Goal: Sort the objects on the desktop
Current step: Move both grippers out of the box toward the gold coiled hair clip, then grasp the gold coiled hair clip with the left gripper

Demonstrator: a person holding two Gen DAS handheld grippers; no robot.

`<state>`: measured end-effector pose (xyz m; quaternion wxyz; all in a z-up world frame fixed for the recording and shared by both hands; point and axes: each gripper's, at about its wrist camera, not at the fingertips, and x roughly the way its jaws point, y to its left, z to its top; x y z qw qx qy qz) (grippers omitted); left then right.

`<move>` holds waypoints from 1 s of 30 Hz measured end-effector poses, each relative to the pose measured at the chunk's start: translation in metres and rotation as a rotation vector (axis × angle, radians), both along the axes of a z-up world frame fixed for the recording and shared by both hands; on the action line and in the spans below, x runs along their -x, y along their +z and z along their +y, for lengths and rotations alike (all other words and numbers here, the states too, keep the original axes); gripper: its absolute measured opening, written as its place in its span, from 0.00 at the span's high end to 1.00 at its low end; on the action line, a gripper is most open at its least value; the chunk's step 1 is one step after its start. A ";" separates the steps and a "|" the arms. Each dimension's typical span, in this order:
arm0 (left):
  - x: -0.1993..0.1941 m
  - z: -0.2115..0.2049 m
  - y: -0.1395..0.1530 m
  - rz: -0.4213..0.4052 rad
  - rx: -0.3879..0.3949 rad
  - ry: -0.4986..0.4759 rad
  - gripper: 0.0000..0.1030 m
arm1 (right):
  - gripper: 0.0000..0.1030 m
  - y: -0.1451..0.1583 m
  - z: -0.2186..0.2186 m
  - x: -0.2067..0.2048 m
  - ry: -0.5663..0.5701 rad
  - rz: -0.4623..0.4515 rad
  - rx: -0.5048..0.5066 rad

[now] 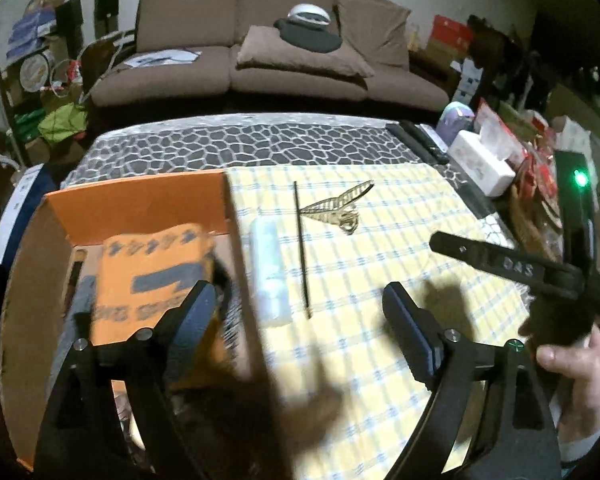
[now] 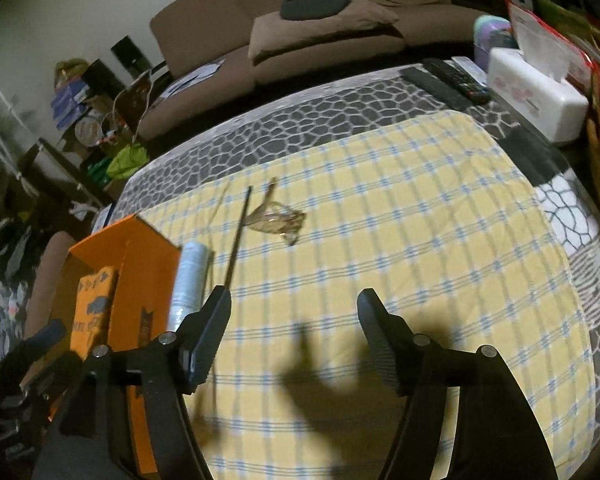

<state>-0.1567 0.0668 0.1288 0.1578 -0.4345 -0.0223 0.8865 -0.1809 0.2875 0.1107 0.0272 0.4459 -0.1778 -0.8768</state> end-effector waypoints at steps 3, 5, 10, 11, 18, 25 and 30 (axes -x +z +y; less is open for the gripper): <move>0.015 0.017 -0.004 -0.022 0.020 -0.028 0.17 | 0.31 0.000 0.017 0.001 -0.016 0.005 0.020; 0.024 0.031 -0.007 -0.015 0.079 -0.037 0.17 | 0.30 -0.001 0.027 0.003 -0.027 0.007 0.041; 0.041 0.058 -0.022 -0.025 0.158 -0.048 0.17 | 0.30 -0.007 0.045 0.019 -0.049 0.000 0.153; 0.043 0.062 -0.024 -0.025 0.167 -0.052 0.17 | 0.30 -0.008 0.046 0.023 -0.047 0.002 0.170; 0.075 0.096 -0.037 -0.006 0.275 -0.088 0.17 | 0.30 -0.016 0.036 0.053 -0.036 0.017 0.302; 0.114 0.133 -0.057 0.041 0.409 -0.141 0.30 | 0.42 -0.031 0.060 0.066 -0.105 0.048 0.428; 0.134 0.143 -0.071 0.029 0.411 -0.144 0.30 | 0.42 -0.051 0.072 0.077 -0.128 0.015 0.465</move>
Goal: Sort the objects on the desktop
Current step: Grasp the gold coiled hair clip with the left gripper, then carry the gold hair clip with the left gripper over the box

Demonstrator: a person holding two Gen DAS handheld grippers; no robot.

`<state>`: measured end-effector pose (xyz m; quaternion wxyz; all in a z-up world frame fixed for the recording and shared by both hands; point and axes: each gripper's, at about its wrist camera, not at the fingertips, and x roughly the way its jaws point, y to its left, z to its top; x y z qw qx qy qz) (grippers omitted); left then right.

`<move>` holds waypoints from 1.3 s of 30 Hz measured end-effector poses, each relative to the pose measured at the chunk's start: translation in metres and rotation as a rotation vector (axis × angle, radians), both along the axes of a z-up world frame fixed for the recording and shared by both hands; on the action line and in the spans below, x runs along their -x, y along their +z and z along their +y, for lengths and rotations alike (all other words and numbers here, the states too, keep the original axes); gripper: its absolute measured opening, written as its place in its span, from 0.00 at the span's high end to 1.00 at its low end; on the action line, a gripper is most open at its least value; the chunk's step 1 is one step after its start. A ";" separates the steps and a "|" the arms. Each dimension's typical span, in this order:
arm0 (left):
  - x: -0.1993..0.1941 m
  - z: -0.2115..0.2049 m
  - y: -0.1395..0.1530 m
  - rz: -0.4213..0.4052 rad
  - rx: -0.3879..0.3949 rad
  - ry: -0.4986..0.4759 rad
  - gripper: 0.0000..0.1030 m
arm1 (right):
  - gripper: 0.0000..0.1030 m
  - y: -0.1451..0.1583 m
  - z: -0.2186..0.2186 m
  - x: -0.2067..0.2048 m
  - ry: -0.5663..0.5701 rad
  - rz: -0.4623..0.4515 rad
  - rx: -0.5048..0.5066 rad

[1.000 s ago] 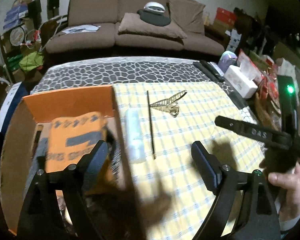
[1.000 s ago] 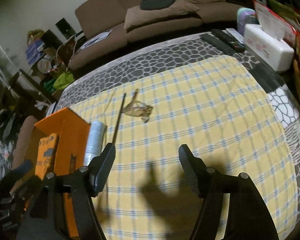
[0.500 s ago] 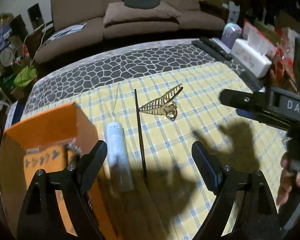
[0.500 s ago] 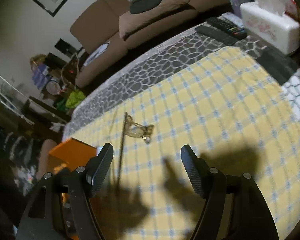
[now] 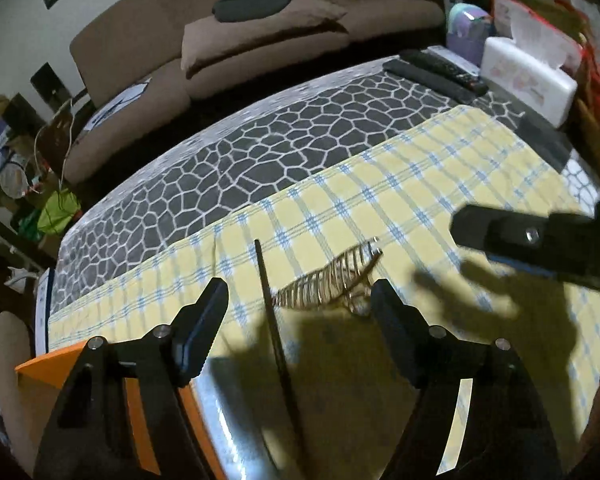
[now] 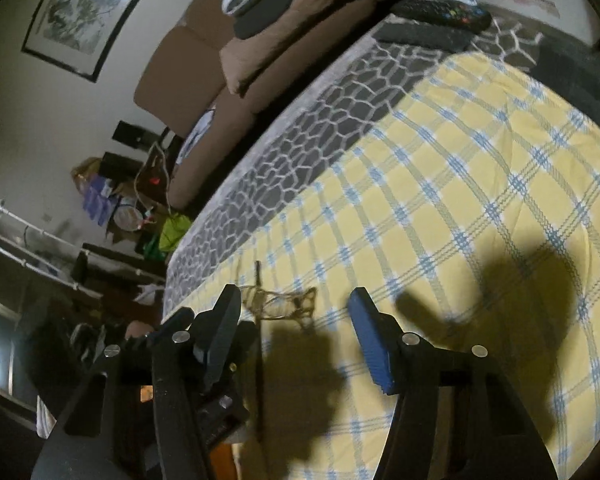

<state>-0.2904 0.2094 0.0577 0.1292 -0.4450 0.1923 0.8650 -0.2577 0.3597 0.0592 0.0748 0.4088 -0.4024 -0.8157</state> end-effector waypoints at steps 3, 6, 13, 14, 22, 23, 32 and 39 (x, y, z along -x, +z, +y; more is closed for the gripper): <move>0.010 0.005 -0.008 0.000 0.020 0.003 0.30 | 0.42 -0.008 0.007 0.001 -0.020 -0.015 0.027; 0.014 0.012 -0.013 0.012 0.040 -0.005 0.36 | 0.42 -0.011 0.008 0.000 -0.019 -0.024 0.022; 0.022 0.013 -0.011 -0.031 -0.041 0.019 0.89 | 0.42 -0.016 0.000 -0.002 0.009 -0.043 -0.010; 0.024 0.010 -0.009 -0.038 -0.063 0.029 0.90 | 0.42 -0.017 -0.002 -0.002 0.011 -0.047 -0.011; 0.029 -0.028 0.016 -0.122 -0.313 0.134 0.94 | 0.42 -0.024 -0.016 -0.001 0.066 -0.057 0.010; 0.029 -0.035 0.017 -0.152 -0.373 0.151 0.94 | 0.42 -0.025 -0.017 -0.001 0.070 -0.053 0.031; 0.021 -0.106 0.008 -0.304 -0.899 0.307 0.94 | 0.44 -0.053 0.006 -0.008 0.015 -0.017 0.451; 0.002 -0.133 -0.006 -0.354 -1.257 0.372 0.94 | 0.47 -0.062 0.007 -0.012 0.009 0.018 0.668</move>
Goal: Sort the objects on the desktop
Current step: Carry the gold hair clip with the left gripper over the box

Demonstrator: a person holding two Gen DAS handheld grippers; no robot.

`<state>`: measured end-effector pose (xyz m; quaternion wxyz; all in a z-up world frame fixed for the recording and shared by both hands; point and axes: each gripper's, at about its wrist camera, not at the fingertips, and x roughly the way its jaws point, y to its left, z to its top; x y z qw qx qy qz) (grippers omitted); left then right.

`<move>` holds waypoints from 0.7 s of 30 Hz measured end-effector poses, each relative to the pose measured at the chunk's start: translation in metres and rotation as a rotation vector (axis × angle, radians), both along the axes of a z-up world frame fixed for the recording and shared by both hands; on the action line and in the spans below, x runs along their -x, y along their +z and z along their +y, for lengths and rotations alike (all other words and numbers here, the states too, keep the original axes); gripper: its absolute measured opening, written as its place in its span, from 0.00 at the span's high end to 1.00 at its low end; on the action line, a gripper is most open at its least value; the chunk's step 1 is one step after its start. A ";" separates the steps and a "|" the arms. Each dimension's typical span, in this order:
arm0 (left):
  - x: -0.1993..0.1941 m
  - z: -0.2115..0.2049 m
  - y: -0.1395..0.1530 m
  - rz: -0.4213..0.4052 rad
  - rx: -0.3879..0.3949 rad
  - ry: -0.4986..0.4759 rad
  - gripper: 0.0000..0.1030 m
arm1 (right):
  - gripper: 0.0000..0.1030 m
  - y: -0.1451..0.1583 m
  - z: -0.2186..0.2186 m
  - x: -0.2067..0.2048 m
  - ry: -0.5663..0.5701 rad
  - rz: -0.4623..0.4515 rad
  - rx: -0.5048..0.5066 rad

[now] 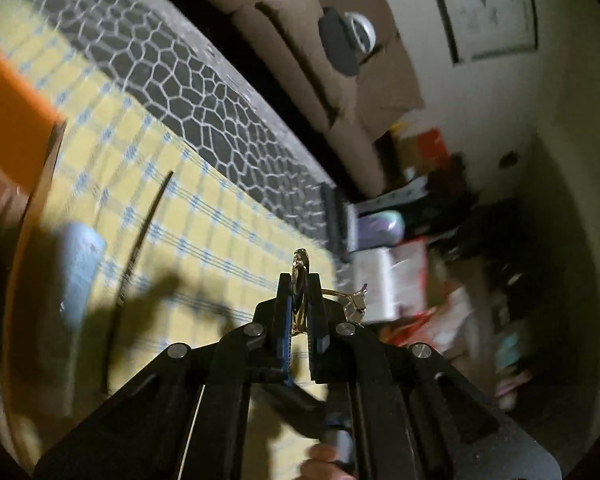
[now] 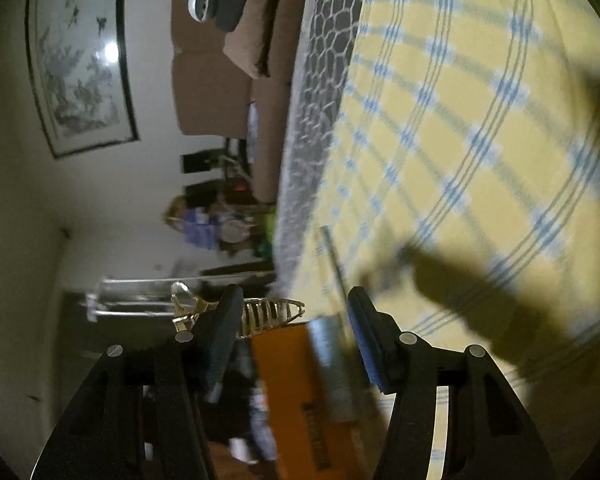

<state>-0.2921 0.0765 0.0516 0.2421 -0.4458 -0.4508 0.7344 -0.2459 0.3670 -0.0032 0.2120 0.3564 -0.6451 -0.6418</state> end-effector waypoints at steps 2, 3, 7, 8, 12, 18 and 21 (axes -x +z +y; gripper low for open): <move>-0.006 -0.007 -0.005 -0.013 -0.085 0.030 0.94 | 0.55 -0.001 -0.003 -0.002 -0.013 0.015 0.074; -0.010 -0.012 -0.008 -0.023 -0.136 0.052 0.94 | 0.67 -0.001 -0.004 -0.002 -0.017 0.022 0.109; -0.016 -0.024 -0.013 -0.036 -0.243 0.082 0.94 | 0.84 0.002 -0.014 -0.004 -0.015 0.043 0.253; -0.019 -0.026 -0.014 -0.040 -0.255 0.082 0.95 | 0.85 0.006 -0.015 -0.004 -0.018 0.047 0.252; -0.029 -0.039 -0.009 -0.046 -0.294 0.079 0.95 | 0.87 0.027 -0.023 -0.005 0.019 0.068 0.209; -0.056 -0.081 0.015 -0.024 -0.336 0.086 0.94 | 0.88 0.074 -0.058 -0.016 0.077 0.099 0.128; -0.075 -0.107 0.027 -0.006 -0.344 0.091 0.94 | 0.88 0.091 -0.084 -0.030 0.107 0.120 0.107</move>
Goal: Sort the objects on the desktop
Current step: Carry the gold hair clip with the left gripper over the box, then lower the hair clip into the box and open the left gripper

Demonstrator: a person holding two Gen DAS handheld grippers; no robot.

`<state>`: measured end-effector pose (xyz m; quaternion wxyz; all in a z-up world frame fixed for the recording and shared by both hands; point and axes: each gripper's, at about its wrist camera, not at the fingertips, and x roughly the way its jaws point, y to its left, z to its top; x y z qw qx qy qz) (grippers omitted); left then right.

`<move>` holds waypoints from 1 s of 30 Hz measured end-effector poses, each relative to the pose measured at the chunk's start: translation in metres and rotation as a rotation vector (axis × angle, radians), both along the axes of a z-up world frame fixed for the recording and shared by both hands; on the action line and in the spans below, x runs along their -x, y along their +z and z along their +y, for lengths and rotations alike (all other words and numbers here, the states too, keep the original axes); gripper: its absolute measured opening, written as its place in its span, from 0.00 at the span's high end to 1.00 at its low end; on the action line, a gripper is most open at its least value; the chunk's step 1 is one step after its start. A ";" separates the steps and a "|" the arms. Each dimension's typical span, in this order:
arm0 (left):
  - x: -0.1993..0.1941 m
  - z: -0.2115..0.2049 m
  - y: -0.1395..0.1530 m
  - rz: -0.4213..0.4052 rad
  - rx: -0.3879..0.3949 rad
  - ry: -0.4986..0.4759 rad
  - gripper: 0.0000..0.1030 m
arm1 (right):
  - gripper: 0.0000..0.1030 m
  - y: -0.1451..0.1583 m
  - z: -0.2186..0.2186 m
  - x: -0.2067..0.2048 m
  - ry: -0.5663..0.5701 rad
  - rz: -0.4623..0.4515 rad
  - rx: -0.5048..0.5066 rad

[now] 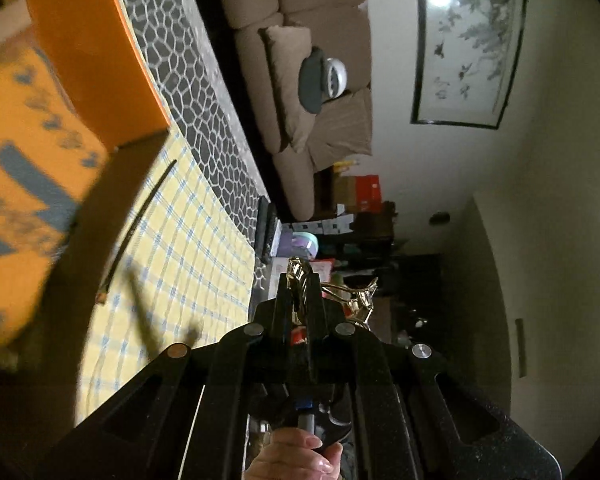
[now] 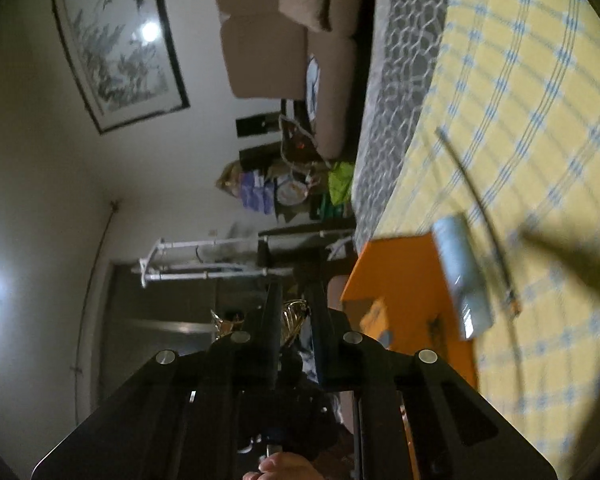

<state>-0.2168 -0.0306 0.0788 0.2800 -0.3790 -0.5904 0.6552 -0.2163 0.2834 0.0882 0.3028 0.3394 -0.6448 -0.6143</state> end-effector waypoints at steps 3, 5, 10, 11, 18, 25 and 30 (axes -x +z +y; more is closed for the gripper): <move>-0.017 -0.024 0.005 0.001 0.003 0.004 0.94 | 0.88 0.003 -0.027 -0.017 0.028 0.001 -0.003; -0.029 -0.043 0.002 -0.006 0.002 0.009 0.94 | 0.87 0.001 -0.043 -0.027 0.042 0.000 -0.002; -0.057 -0.085 -0.020 -0.045 -0.030 0.029 0.95 | 0.88 -0.012 -0.082 -0.046 0.084 -0.029 -0.019; -0.060 -0.089 -0.024 -0.046 -0.036 0.034 0.95 | 0.88 -0.014 -0.088 -0.047 0.090 -0.034 -0.023; -0.067 -0.129 -0.050 -0.046 -0.063 0.049 0.94 | 0.88 -0.019 -0.133 -0.044 0.169 -0.032 -0.110; -0.064 -0.157 -0.063 -0.073 -0.016 0.021 0.93 | 0.88 -0.019 -0.157 -0.047 0.218 -0.027 -0.235; -0.074 -0.184 -0.067 -0.082 0.072 0.026 0.92 | 0.88 -0.023 -0.177 -0.057 0.302 0.002 -0.358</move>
